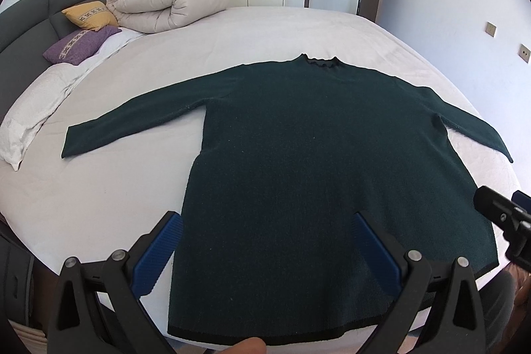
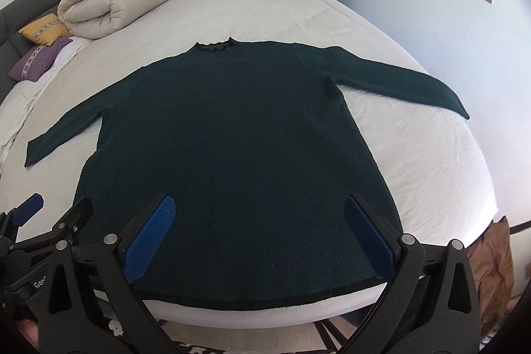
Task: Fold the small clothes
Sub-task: 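Grasp the sweater sleeve cuff with the right tool and lift it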
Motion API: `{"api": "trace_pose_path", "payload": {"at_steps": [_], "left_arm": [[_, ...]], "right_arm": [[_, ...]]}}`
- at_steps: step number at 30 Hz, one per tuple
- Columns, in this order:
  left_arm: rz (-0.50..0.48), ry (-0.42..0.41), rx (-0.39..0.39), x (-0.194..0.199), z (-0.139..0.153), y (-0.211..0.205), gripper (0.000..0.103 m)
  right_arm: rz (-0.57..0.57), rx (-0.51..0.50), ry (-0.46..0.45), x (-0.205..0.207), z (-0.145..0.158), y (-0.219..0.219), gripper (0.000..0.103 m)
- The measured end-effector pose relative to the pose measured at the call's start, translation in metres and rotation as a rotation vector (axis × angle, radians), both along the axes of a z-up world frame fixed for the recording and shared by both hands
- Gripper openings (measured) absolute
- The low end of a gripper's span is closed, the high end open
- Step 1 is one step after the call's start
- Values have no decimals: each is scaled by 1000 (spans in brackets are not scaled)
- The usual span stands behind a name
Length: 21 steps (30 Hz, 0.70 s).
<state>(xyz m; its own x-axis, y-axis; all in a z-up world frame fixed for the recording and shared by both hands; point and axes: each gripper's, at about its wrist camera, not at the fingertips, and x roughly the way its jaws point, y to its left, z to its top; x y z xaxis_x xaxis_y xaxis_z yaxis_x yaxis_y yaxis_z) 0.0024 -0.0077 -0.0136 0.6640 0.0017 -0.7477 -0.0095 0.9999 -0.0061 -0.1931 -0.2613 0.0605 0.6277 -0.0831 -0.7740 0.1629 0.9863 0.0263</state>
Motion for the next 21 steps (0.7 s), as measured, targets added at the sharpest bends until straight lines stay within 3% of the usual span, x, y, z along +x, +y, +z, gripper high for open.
{"api": "trace_pose_path", "payload": {"at_steps": [3,6,12,15,18,21], "left_arm": [[-36,22,0,11,-5,-7,103],[-62,65,-58,29,-10,-10,103],[-115,85,-156,68,-10,-22,103],[-129,76,-200,82,-13,-32,103],[-130,177,-200,100,-26,-45,103],[-104,183,-256,109,-31,-43,103]], "right_arm": [[-34,76,-19,7,-3,-39,103],[-99,202,-74,18,-7,-102,103],[-427,562,-209,34,-28,-277,103],[-544,720,-260,43,-47,-344,103],[-621,828,-273,59,-68,-391,103],[-721,946,-248,70,-98,-423,101]]}}
